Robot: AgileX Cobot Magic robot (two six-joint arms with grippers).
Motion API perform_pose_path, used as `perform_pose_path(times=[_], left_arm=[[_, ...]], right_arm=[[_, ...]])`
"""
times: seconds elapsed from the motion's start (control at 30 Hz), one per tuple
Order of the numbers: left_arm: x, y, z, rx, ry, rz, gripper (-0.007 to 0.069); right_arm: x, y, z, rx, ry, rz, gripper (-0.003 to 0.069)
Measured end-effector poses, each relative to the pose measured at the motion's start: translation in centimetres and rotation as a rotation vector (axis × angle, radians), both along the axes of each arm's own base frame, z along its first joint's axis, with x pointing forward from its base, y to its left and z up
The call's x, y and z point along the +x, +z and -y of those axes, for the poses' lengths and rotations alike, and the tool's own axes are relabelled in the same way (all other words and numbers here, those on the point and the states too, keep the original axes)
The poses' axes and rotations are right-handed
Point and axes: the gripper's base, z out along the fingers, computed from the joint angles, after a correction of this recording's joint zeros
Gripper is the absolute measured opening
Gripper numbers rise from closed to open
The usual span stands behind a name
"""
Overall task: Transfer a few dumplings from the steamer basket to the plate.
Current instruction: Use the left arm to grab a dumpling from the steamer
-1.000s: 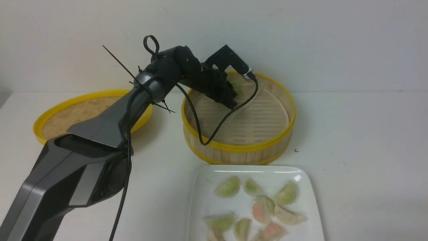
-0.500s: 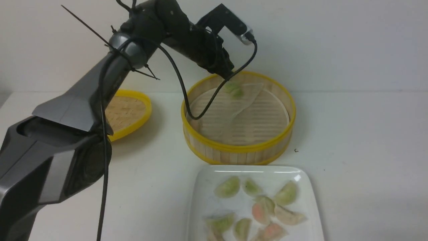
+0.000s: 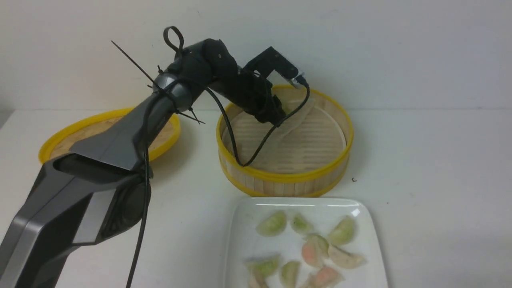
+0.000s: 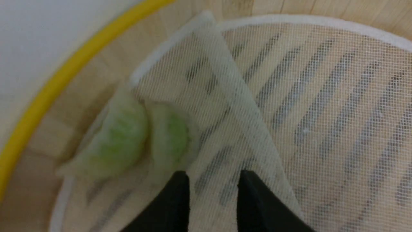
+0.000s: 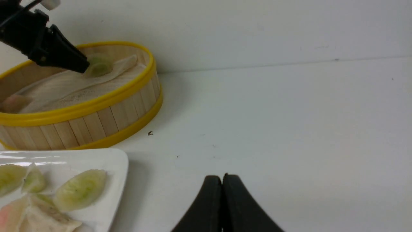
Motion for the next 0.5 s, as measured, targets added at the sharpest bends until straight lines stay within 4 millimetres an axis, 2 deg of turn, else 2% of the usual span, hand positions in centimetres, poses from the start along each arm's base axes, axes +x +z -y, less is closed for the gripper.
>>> perform_pose_path(times=[0.03, 0.13, 0.2, 0.3, 0.4, 0.5], left_arm=[[-0.4, 0.8, -0.8, 0.024, 0.098, -0.088, 0.0180], [-1.3, 2.5, -2.4, 0.080, 0.240, -0.225, 0.0136], [-1.8, 3.8, -3.2, 0.110, 0.283, -0.254, 0.0111], [-1.9, 4.6, -3.5, 0.121, 0.299, -0.249, 0.0098], [-2.0, 4.6, -3.4, 0.122, 0.297, -0.253, 0.0121], [-1.9, 4.1, -3.4, 0.128, 0.296, -0.261, 0.0200]], right_arm=[[0.0, 0.0, 0.0, 0.000, 0.000, 0.000, -0.0015], [0.0, 0.0, 0.0, 0.000, 0.000, 0.000, -0.0015], [0.0, 0.0, 0.0, 0.000, 0.000, 0.000, -0.0015], [0.0, 0.0, 0.0, 0.000, 0.000, 0.000, -0.0015], [0.0, 0.0, 0.0, 0.009, -0.002, -0.001, -0.0015], [0.0, 0.0, 0.0, 0.010, -0.002, -0.001, -0.0015]])
